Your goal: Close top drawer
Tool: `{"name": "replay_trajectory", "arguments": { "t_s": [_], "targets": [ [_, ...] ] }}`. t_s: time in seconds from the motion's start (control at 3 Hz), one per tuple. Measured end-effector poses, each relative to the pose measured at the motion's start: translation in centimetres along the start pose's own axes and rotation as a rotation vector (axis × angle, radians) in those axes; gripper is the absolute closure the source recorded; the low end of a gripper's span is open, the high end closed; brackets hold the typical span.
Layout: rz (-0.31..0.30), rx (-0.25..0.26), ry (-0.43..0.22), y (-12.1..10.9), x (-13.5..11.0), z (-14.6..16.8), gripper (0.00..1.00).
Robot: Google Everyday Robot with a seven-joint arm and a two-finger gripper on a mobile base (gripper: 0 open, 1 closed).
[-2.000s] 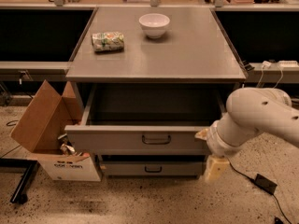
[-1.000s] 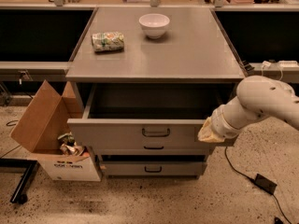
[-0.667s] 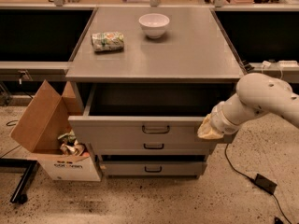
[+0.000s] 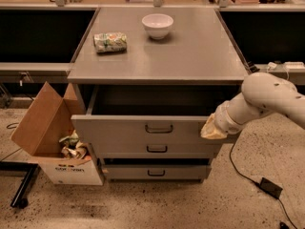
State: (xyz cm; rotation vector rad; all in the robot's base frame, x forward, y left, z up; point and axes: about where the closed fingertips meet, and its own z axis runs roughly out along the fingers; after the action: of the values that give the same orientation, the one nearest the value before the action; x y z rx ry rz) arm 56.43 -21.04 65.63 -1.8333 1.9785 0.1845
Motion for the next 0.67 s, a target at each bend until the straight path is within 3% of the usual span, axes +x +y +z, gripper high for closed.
{"name": "replay_trajectory", "arguments": {
  "t_s": [0.67],
  "targets": [
    [-0.006,-0.009,-0.030,0.20,-0.08,-0.09,0.00]
  ]
}}
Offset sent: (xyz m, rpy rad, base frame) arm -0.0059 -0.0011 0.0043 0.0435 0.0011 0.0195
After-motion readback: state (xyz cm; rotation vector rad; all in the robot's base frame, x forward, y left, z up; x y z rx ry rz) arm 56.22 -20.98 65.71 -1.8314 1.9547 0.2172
